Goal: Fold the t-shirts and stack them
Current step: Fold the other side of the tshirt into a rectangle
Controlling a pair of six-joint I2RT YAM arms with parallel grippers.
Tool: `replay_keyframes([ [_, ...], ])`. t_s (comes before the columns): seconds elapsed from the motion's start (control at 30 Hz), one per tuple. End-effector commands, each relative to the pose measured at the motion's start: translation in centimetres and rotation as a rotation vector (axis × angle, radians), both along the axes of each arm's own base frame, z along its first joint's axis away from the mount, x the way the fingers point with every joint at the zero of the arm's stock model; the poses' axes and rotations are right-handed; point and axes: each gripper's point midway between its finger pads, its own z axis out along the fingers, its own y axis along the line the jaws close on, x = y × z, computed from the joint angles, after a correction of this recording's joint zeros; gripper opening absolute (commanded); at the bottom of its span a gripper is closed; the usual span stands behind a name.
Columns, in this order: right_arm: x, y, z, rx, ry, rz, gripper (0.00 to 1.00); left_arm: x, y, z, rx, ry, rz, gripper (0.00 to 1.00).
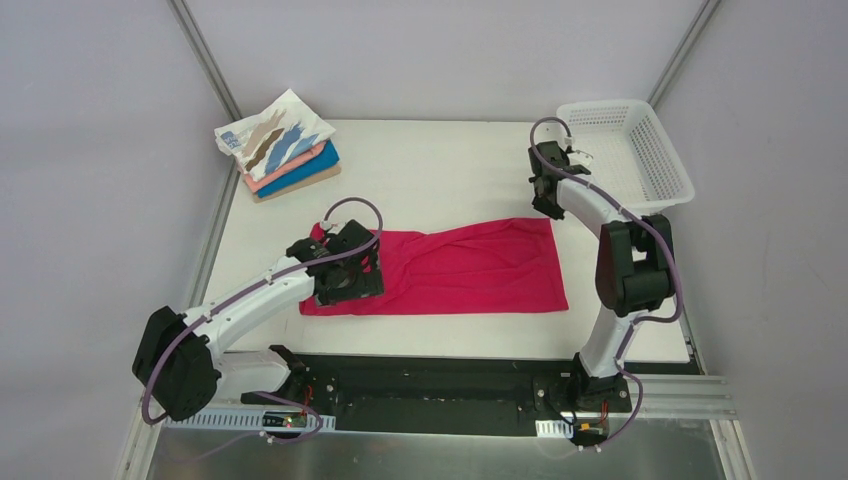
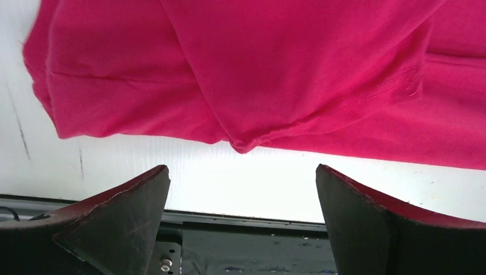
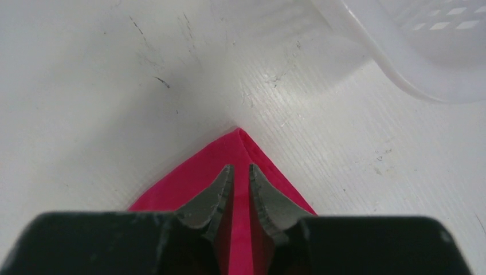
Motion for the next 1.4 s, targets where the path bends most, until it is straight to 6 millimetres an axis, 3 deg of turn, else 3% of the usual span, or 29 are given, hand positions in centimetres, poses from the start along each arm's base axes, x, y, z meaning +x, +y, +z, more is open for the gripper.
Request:
replay_keyframes([
  [0.0, 0.5, -0.3, -0.2, 0.066, 0.006, -0.048, 0.2, 2.8, 0.5, 3.2, 0.048, -0.137, 0.002, 0.99],
  [0.07, 0.5, -0.5, -1.1, 0.086, 0.026, -0.056, 0.27, 4.1, 0.5, 3.9, 0.077, -0.174, 0.014, 0.99],
  [0.2, 0.7, -0.2, -1.9, 0.121, 0.046, -0.044, 0.3, 7.4, 0.4, 4.2, 0.074, -0.221, 0.059, 0.99],
  [0.47, 0.8, -0.2, -3.1, 0.14, 0.065, -0.041, 0.31, 12.1, 0.5, 1.0, -0.03, -0.173, 0.112, 0.99],
  [0.67, 1.0, -0.1, -3.5, 0.145, 0.071, -0.039, 0.28, 12.3, 1.5, -2.1, -0.009, -0.085, 0.144, 0.99],
  [0.83, 0.9, -0.5, -3.4, 0.139, 0.07, -0.036, 0.0, 12.1, 2.9, -3.3, 0.022, -0.062, 0.188, 0.99],
  [1.13, -1.3, -1.7, 0.6, 0.128, 0.039, -0.007, 0.0, 11.6, 5.8, -5.9, 0.071, 0.003, 0.257, 0.99],
  [1.37, -4.0, -1.9, 1.5, 0.171, 0.081, 0.015, 0.0, 11.2, 7.2, -7.0, 0.072, 0.045, 0.289, 0.99],
])
